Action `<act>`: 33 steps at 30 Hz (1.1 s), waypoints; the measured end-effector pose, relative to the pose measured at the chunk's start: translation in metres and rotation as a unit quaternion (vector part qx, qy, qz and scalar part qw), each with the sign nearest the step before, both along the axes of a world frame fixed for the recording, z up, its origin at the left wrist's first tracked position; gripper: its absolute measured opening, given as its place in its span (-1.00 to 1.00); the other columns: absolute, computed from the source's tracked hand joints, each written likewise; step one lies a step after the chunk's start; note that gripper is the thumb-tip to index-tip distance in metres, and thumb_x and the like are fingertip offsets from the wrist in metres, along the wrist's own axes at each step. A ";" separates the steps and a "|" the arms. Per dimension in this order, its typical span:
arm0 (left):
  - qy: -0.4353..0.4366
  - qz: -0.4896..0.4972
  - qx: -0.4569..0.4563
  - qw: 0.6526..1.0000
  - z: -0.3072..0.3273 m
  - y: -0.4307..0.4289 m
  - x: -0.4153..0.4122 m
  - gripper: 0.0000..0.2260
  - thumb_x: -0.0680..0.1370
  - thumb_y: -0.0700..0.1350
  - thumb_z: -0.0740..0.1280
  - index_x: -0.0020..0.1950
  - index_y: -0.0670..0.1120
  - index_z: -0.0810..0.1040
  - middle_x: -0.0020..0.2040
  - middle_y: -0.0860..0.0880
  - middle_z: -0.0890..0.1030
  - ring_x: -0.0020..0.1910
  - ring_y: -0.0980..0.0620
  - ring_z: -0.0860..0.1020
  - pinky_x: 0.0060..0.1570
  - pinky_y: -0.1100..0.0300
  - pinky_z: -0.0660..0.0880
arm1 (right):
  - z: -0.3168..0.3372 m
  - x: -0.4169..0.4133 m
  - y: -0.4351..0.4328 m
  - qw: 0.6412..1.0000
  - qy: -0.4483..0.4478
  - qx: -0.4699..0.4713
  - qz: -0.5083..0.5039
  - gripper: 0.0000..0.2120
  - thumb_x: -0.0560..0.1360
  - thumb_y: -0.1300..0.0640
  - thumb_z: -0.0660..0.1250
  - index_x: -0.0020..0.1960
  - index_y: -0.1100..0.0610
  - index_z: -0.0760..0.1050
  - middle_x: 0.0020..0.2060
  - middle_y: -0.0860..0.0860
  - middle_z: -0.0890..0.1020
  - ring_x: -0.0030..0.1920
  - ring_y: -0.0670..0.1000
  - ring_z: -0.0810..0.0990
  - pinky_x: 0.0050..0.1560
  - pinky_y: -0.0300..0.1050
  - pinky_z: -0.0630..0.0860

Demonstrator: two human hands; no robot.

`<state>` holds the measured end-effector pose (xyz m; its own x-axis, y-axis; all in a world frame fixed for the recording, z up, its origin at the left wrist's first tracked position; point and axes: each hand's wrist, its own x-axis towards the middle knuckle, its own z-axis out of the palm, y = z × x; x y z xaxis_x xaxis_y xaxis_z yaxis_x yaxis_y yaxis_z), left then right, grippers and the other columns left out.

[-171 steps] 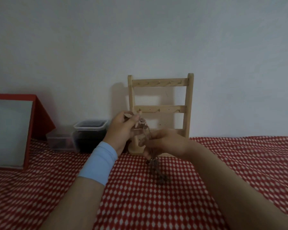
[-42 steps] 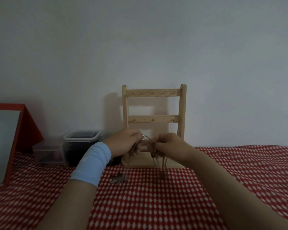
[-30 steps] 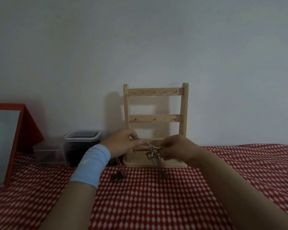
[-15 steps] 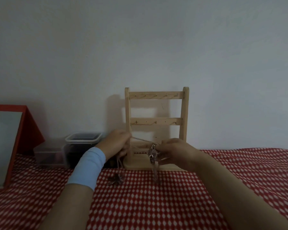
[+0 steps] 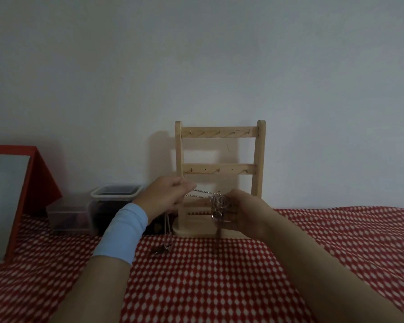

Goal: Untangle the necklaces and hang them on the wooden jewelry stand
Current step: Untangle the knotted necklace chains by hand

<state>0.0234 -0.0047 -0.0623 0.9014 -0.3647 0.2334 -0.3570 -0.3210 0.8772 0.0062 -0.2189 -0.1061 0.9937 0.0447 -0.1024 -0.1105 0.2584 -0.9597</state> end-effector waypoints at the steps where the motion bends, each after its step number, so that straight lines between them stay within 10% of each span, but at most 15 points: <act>1: -0.016 0.000 -0.021 1.000 0.001 -0.002 -0.002 -0.67 0.60 -0.03 0.30 -0.34 -0.03 0.34 -0.48 0.05 0.36 -0.51 0.08 0.31 -0.47 0.28 0.31 | 0.000 -0.002 0.003 0.998 0.006 -0.055 -0.022 -0.78 0.62 0.16 0.24 0.02 0.30 0.58 -0.21 0.16 0.70 -0.22 0.14 0.71 -0.07 0.08 0.67; 9: -0.029 0.033 -0.077 0.996 0.004 -0.001 -0.005 -0.75 0.58 -0.18 0.29 -0.30 -0.13 0.42 -0.39 -0.10 0.59 -0.45 -0.01 0.50 -0.48 0.23 0.43 | -0.002 -0.009 -0.005 0.962 -0.001 -0.271 0.024 -0.85 0.58 0.33 0.35 0.12 0.28 0.64 -0.09 0.15 0.75 -0.20 0.07 0.74 -0.17 -0.06 0.68; 14: -0.027 0.045 0.102 0.993 0.002 0.010 0.000 -0.77 0.53 -0.22 0.32 -0.33 -0.12 0.45 -0.34 -0.10 0.64 -0.45 0.06 0.52 -0.48 0.31 0.41 | 0.003 -0.009 -0.004 0.990 0.011 -0.120 0.078 -0.84 0.53 0.32 0.24 0.03 0.28 0.58 -0.17 0.13 0.66 -0.25 0.03 0.61 -0.09 -0.01 0.64; 20: 0.010 -0.005 0.324 0.946 -0.003 0.006 -0.002 -0.86 0.51 -0.02 0.41 0.03 -0.03 0.58 0.00 0.02 0.67 0.00 0.07 0.61 0.06 0.18 0.53 | 0.013 -0.016 0.000 0.990 -0.012 -0.032 0.134 -0.86 0.61 0.27 0.26 0.02 0.20 0.60 -0.25 0.03 0.63 -0.26 -0.03 0.55 -0.14 -0.14 0.57; 26: 0.084 -0.066 0.080 0.991 0.002 -0.026 -0.015 -0.87 0.58 -0.13 0.31 0.08 -0.11 0.60 -0.23 0.07 0.69 -0.18 0.12 0.64 0.04 0.15 0.52 | 0.011 -0.011 0.005 0.995 -0.051 -0.026 0.086 -0.82 0.60 0.19 0.35 0.13 0.23 0.66 -0.13 0.10 0.70 -0.18 0.01 0.64 -0.08 -0.09 0.66; 33: 0.041 -0.082 0.070 0.993 -0.006 -0.018 -0.012 -0.91 0.59 -0.16 0.32 0.00 -0.13 0.61 -0.19 0.01 0.72 -0.21 0.07 0.69 -0.31 0.40 0.51 | 0.015 -0.013 0.009 0.988 -0.119 -0.097 0.016 -0.89 0.65 0.19 0.32 0.11 0.21 0.58 -0.24 0.07 0.68 -0.28 0.04 0.64 -0.08 0.01 0.67</act>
<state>0.0113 -0.0224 -0.0680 0.8414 -0.5315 0.0983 -0.3435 -0.3854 0.8564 -0.0066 -0.2103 -0.0911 0.9891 0.0798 0.1236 0.1184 0.0666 -0.9907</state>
